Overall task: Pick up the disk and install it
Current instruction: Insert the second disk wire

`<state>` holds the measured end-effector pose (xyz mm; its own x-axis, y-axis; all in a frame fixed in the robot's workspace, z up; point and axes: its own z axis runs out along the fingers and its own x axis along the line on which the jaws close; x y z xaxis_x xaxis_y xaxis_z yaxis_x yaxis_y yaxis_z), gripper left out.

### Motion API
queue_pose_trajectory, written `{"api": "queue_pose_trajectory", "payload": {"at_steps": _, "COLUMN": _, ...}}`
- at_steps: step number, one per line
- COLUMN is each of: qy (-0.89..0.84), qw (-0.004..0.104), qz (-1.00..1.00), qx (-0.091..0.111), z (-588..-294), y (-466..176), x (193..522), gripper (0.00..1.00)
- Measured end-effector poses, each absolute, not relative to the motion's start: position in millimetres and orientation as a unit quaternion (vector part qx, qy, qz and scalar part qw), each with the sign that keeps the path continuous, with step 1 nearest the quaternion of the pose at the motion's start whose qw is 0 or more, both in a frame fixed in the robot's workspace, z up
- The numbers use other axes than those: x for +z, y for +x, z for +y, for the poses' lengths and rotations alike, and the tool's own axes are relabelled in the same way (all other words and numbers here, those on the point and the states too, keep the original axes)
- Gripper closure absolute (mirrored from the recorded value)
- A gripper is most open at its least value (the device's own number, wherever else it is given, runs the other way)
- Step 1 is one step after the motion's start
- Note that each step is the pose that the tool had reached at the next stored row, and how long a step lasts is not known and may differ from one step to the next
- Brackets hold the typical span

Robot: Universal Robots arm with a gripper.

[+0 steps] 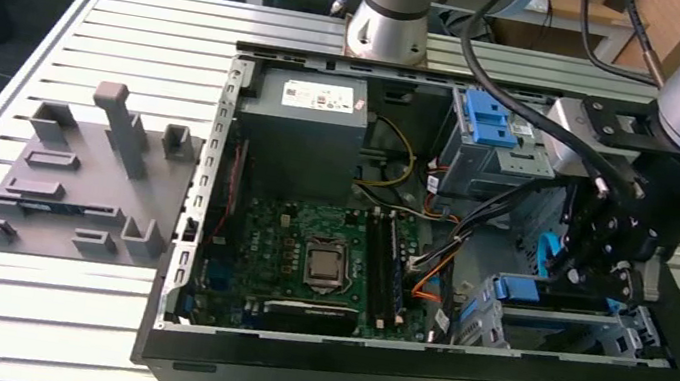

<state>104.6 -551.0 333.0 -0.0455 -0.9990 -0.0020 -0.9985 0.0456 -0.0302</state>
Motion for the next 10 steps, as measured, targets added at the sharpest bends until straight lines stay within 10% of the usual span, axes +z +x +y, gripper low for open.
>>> {"api": "queue_pose_trajectory", "payload": {"at_steps": 10, "qy": -0.691, "qw": 0.011, "qz": 0.723, "qx": -0.010, "z": -551.2, "y": 104.7, "x": 333.6, "gripper": 0.84}}
